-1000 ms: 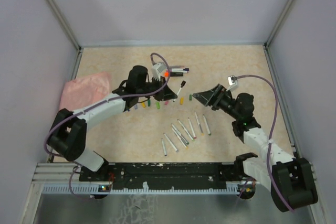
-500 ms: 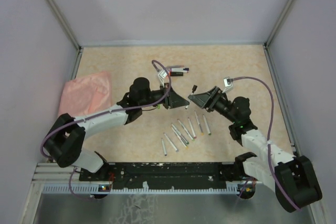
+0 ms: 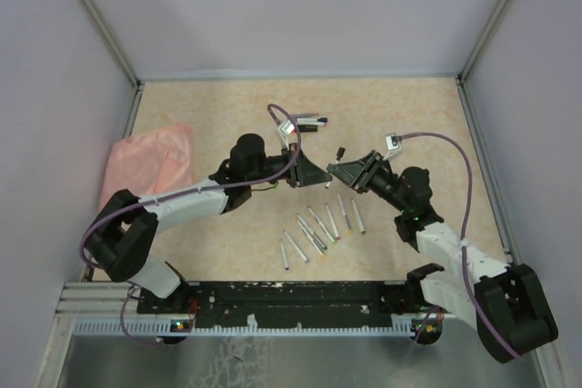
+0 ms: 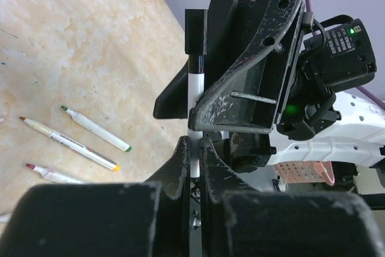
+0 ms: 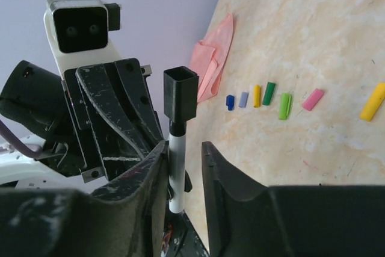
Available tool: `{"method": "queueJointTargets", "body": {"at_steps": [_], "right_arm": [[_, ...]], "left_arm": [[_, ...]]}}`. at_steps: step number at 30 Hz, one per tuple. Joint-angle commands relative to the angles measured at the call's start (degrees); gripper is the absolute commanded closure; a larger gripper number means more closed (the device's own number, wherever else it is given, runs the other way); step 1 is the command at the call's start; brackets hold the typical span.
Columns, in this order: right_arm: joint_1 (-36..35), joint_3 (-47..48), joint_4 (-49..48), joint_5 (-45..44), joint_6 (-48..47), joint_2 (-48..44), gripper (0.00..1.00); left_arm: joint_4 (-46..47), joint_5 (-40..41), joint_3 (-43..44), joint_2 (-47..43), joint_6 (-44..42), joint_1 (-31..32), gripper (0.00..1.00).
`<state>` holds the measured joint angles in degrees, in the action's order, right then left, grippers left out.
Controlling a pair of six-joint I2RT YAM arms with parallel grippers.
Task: Open the pen caps
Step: Pick up the pen from the center of the board.
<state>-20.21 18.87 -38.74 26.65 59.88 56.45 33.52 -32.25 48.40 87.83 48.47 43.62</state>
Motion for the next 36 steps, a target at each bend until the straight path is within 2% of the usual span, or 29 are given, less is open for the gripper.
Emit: {"method": "queueJointTargets", "body": {"at_steps": [1,6,12,15,21,26,28,32,36], "right_arm": [[-1.5,3.5,-5.1,0.6,0.4,1.4,0.75],[-1.9,3.8,-5.8,0.8,-0.4,1.3,1.00],[-2.0,3.8,-1.8,-0.9,-3.5,-1.5,1.00],[-1.9,3.9,-0.9,-0.5,-4.5,-2.0,1.00],[-1.9,4.8,1.1,4.3,-7.5,-1.5,1.00],[-1.9,5.7,2.3,9.6,-10.4,-0.4,1.00],[-1.9,5.9,2.9,10.8,-11.3,-0.1,1.00],[-1.9,6.7,3.8,13.0,-12.4,0.8,1.00],[-1.9,6.9,4.2,13.6,-13.0,1.0,1.00]], "left_arm": [[2.7,-0.7,2.3,0.9,0.7,0.3,1.00],[1.8,-1.0,2.4,0.5,0.1,0.3,0.98],[-4.1,-0.6,2.3,-3.0,-4.6,0.3,0.56],[-7.8,1.0,1.6,-6.2,-8.7,0.3,0.44],[-11.3,10.8,-0.8,-16.1,-17.4,0.1,0.28],[-10.7,15.9,-1.6,-20.1,-20.1,-1.0,0.02],[-10.5,15.6,-1.5,-20.5,-19.5,-1.7,0.00],[-12.0,10.1,1.9,-18.3,-18.9,-2.9,0.02],[-14.9,6.2,6.6,-14.0,-17.1,-2.9,0.12]]}}
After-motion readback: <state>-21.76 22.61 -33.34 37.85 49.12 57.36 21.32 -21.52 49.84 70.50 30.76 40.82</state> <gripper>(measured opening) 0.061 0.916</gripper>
